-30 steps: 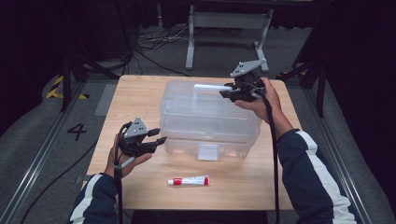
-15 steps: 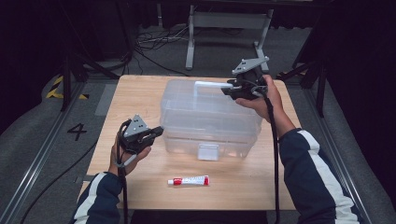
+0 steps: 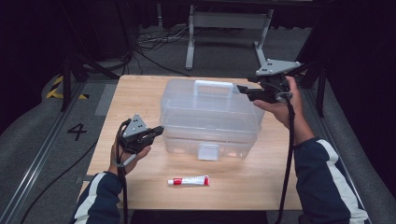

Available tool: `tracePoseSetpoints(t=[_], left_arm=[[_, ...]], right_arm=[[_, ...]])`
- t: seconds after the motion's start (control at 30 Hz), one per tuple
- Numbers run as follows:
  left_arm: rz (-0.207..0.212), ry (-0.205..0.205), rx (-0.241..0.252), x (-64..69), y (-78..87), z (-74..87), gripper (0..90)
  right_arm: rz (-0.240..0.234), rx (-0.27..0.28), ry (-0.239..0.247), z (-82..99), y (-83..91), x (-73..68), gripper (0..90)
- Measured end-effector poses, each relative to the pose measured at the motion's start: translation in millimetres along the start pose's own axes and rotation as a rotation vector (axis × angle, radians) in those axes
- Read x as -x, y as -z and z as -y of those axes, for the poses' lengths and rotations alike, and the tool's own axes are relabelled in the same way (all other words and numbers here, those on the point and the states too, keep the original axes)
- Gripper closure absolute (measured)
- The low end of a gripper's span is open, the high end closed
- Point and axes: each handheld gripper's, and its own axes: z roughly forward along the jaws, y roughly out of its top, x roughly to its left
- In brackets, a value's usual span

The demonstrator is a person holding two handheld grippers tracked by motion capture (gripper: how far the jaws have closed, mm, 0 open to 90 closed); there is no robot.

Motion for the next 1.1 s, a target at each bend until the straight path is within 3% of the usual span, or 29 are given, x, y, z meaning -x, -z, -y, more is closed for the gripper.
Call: tracePoseSetpoints(t=[0.2,0.27,0.47,0.6,0.7,0.77,1.1], left_arm=[[0.005,-0.001,-0.006,-0.7,-0.5,-0.3,89.6],[0.009,0.0,-0.009,-1.0,-0.8,-0.4,89.6],[0.005,-0.01,-0.018,-0.5,-1.0,-1.5,89.6],[0.011,-0.009,-0.02,-0.9,-1.7,-1.9,89.6],[0.014,-0.009,-0.022,-0.5,-2.0,-2.0,89.6],[0.014,-0.012,-0.024,-0.1,-2.2,-2.2,89.6],[0.023,-0.011,-0.023,-1.0,-3.1,-3.6,89.6]], right_arm=[[0.024,0.037,-0.044,25.2,19.9,13.4,48.9],[0.04,0.053,-0.068,41.5,30.6,20.9,48.7],[0.052,0.065,-0.085,63.8,40.4,26.0,47.0],[0.056,0.062,-0.071,78.8,43.4,24.0,45.4],[0.089,0.062,-0.057,90.8,42.9,22.4,44.4],[0.075,0.05,-0.075,100.0,38.9,24.7,43.2],[0.028,0.015,-0.042,128.4,32.0,13.4,41.1]])
